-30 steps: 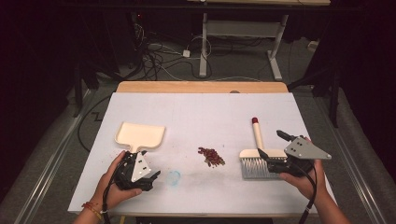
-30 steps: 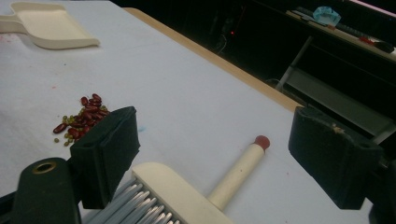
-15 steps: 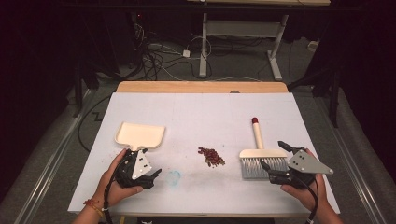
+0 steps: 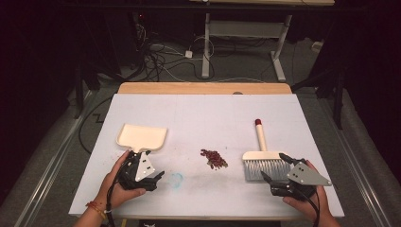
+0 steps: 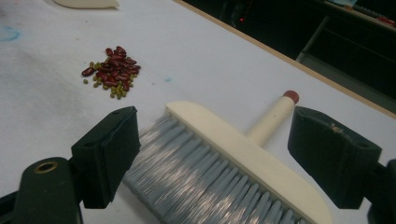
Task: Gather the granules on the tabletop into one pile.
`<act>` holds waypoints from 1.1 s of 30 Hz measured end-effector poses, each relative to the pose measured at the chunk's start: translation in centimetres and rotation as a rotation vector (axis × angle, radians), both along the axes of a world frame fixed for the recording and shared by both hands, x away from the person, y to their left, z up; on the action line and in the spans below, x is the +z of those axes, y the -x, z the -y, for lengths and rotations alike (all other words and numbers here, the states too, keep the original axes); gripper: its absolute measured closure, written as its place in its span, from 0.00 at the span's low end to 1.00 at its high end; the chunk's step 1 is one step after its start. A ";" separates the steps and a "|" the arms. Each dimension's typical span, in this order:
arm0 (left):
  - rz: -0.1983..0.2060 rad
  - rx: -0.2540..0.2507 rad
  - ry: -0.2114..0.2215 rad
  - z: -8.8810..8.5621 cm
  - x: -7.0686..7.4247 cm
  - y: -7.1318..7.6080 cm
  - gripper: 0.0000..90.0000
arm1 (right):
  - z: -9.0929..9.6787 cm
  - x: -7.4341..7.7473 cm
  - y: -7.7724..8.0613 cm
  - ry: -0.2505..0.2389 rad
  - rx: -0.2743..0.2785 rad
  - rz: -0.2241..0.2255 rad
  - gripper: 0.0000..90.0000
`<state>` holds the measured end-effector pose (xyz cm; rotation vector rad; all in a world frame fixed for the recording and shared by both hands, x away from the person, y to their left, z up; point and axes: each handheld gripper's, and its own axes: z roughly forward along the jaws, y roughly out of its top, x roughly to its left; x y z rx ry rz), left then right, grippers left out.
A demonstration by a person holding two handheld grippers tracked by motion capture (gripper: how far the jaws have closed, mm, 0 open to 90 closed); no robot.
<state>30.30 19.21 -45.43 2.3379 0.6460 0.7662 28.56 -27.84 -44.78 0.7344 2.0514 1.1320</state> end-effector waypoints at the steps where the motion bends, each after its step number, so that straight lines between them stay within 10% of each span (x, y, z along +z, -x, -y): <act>1: 0.002 -0.003 -0.001 0.0 0.0 0.0 0.20 | 0.0 0.0 0.0 0.001 -0.003 0.006 0.19; 33: -0.010 -0.017 -0.011 0.1 -0.3 0.0 0.19 | -0.2 0.3 0.1 0.026 -0.020 0.026 0.18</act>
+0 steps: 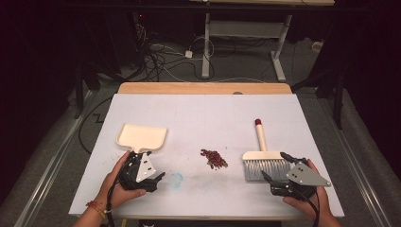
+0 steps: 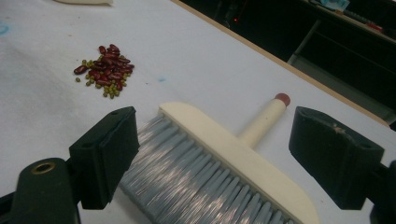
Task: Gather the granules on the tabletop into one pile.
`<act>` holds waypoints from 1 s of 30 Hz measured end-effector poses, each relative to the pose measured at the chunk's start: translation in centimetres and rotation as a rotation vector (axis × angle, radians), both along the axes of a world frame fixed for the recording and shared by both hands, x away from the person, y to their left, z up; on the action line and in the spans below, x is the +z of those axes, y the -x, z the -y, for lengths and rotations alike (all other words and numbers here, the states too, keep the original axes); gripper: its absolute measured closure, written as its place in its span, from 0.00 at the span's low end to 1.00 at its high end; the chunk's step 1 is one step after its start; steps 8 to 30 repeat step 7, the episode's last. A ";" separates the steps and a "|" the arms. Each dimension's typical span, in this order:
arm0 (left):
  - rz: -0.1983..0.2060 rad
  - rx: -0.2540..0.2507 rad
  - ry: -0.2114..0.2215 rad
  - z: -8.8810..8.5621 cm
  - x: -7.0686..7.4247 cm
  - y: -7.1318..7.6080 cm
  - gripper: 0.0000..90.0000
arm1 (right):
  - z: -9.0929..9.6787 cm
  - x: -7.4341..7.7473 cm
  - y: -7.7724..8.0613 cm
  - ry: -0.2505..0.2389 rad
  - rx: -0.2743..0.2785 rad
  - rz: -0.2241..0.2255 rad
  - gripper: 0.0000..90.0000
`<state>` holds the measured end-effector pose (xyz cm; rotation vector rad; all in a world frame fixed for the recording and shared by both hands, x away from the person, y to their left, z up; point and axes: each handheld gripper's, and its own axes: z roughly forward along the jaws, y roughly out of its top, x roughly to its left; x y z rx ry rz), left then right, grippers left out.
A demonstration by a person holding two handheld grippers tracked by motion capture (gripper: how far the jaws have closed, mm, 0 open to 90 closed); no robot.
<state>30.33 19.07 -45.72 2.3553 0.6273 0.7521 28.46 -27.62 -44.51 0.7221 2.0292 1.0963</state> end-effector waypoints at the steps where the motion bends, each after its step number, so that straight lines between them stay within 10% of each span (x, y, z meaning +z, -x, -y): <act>1: -0.001 -0.001 -0.004 0.0 0.0 0.0 0.19 | 0.0 0.0 0.0 0.002 -0.001 0.000 0.18; 30: -0.003 -0.002 -0.001 0.3 0.0 -0.2 0.19 | 0.4 0.2 -0.2 -0.002 -0.014 0.008 0.18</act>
